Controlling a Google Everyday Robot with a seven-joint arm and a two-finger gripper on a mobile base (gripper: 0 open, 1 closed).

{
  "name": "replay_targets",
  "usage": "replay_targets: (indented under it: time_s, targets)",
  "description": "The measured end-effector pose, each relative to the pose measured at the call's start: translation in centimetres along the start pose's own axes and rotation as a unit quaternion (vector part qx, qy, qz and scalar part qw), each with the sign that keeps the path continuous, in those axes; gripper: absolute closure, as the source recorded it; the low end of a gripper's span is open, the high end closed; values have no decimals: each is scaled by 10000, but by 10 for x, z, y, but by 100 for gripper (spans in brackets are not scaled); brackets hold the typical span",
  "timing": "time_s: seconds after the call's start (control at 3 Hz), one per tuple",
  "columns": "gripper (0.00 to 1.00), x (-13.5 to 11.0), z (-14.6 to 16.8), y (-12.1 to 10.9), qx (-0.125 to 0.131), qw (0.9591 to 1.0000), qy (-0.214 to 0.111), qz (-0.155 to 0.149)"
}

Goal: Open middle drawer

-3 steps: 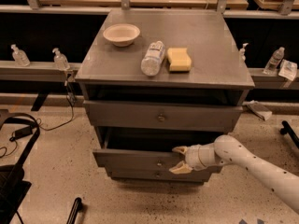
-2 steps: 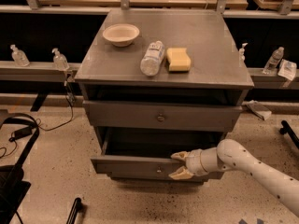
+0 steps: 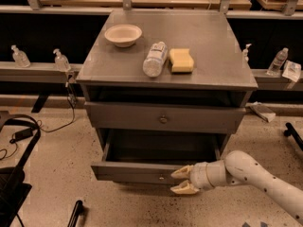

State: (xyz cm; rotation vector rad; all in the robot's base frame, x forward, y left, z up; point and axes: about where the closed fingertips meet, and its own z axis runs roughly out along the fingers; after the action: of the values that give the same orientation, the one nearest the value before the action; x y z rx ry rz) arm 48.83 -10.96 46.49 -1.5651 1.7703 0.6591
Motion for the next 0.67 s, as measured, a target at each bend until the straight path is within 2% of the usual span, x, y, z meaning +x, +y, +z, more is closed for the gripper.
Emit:
replay_targets:
  time_s: [0.33, 0.67]
  targets:
    - [55, -4, -4, 15, -9, 10000, -36, 18]
    - [53, -6, -6, -2, 130, 9999, 22, -97]
